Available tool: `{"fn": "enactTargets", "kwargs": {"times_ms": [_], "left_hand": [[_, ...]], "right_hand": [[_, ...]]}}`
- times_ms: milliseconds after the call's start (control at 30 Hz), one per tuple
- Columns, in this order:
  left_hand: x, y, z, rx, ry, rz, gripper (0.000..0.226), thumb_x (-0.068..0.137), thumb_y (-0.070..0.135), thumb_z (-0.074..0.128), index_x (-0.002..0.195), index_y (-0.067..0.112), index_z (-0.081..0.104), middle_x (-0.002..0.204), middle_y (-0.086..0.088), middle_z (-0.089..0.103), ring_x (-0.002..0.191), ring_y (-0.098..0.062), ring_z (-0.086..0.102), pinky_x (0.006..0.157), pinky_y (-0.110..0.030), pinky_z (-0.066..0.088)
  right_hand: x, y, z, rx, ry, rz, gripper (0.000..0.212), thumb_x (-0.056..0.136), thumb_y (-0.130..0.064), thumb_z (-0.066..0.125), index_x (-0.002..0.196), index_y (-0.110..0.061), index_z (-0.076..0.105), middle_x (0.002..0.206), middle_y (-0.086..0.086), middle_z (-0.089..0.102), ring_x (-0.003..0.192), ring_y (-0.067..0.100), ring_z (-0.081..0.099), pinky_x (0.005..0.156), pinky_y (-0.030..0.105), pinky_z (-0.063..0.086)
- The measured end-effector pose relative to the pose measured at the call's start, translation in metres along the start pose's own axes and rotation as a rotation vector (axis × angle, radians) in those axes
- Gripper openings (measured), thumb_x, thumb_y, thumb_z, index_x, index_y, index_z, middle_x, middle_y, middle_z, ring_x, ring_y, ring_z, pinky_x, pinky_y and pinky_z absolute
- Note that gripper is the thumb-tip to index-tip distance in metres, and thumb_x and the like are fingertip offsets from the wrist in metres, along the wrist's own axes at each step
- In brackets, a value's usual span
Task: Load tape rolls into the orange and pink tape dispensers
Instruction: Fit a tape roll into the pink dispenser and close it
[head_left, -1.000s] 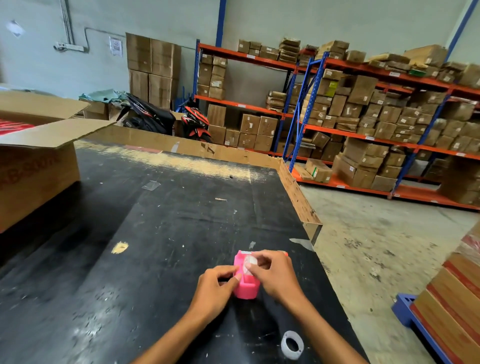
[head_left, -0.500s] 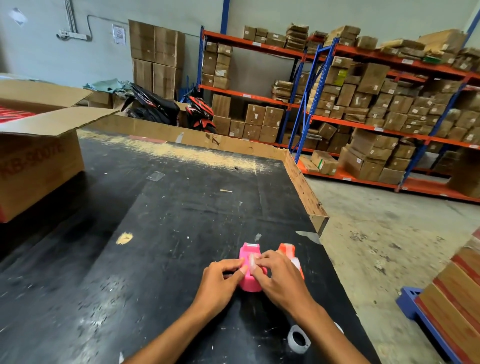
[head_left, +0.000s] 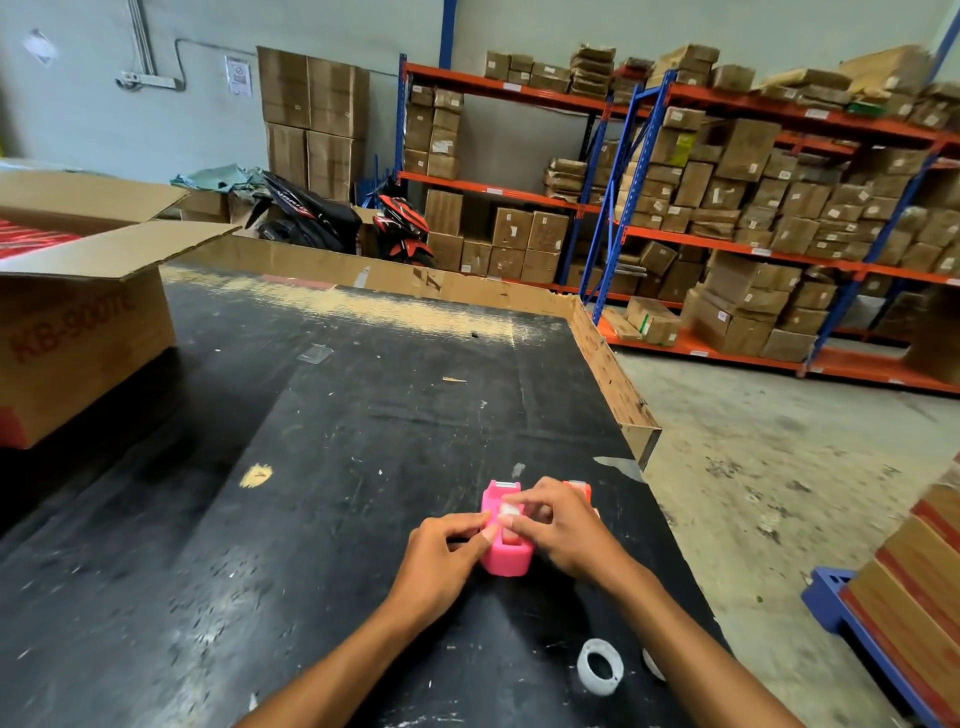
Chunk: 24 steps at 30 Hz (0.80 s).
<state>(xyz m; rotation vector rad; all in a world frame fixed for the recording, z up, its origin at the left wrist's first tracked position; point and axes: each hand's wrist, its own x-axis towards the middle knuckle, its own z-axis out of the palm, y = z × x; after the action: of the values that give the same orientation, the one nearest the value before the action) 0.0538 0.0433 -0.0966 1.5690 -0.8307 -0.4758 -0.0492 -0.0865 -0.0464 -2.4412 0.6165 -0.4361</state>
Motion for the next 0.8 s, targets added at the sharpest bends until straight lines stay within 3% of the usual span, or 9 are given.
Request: {"fn": "enactTargets", "kwargs": {"times_ms": [200, 300, 367, 500, 633, 800], "left_hand": [[-0.001, 0.0, 0.001, 0.003, 0.021, 0.002, 0.024, 0.085, 0.018, 0.068, 0.108, 0.014, 0.072, 0.088, 0.026, 0.069, 0.079, 0.023, 0.061, 0.073, 0.0, 0.046], [-0.002, 0.002, 0.001, 0.028, 0.015, 0.01, 0.018, 0.085, 0.02, 0.067, 0.102, 0.023, 0.072, 0.071, 0.038, 0.068, 0.082, 0.017, 0.064, 0.075, -0.003, 0.048], [-0.003, 0.003, 0.0, 0.031, 0.008, 0.026, 0.017, 0.086, 0.02, 0.066, 0.1, 0.026, 0.073, 0.073, 0.039, 0.069, 0.084, 0.012, 0.066, 0.075, -0.005, 0.049], [-0.003, 0.004, -0.001, 0.019, -0.002, 0.024, 0.017, 0.086, 0.019, 0.066, 0.1, 0.026, 0.073, 0.071, 0.041, 0.067, 0.081, 0.018, 0.063, 0.075, -0.003, 0.048], [-0.001, 0.0, 0.0, 0.016, 0.005, 0.016, 0.02, 0.086, 0.02, 0.067, 0.105, 0.022, 0.072, 0.072, 0.04, 0.067, 0.083, 0.018, 0.064, 0.075, -0.003, 0.047], [0.0, -0.002, 0.0, 0.013, 0.016, 0.014, 0.026, 0.085, 0.021, 0.067, 0.11, 0.015, 0.071, 0.089, 0.026, 0.068, 0.084, 0.019, 0.063, 0.077, -0.004, 0.048]], "right_hand": [[0.007, -0.003, 0.0, -0.058, 0.103, -0.099, 0.014, 0.086, -0.025, 0.064, 0.086, -0.012, 0.071, 0.082, -0.002, 0.061, 0.076, 0.014, 0.056, 0.066, 0.021, 0.039], [0.006, -0.002, -0.003, -0.061, 0.019, -0.116, 0.022, 0.091, -0.033, 0.056, 0.093, -0.018, 0.072, 0.09, -0.001, 0.071, 0.083, 0.015, 0.061, 0.075, 0.031, 0.048], [0.003, 0.0, -0.006, -0.063, -0.072, -0.112, 0.022, 0.09, -0.037, 0.055, 0.096, -0.023, 0.069, 0.095, -0.004, 0.072, 0.086, 0.012, 0.062, 0.079, 0.035, 0.05], [0.002, 0.008, -0.007, -0.029, -0.1, -0.104, 0.016, 0.084, -0.031, 0.063, 0.096, -0.023, 0.068, 0.094, -0.012, 0.069, 0.089, 0.003, 0.062, 0.085, 0.029, 0.05], [0.007, 0.011, -0.006, 0.002, -0.049, -0.131, 0.013, 0.083, -0.03, 0.067, 0.093, -0.023, 0.071, 0.091, -0.009, 0.073, 0.087, 0.003, 0.064, 0.081, 0.027, 0.051], [0.021, 0.006, -0.01, -0.01, 0.006, -0.158, 0.004, 0.08, -0.015, 0.071, 0.081, -0.014, 0.075, 0.075, -0.004, 0.062, 0.066, 0.003, 0.053, 0.064, 0.02, 0.042]]}}
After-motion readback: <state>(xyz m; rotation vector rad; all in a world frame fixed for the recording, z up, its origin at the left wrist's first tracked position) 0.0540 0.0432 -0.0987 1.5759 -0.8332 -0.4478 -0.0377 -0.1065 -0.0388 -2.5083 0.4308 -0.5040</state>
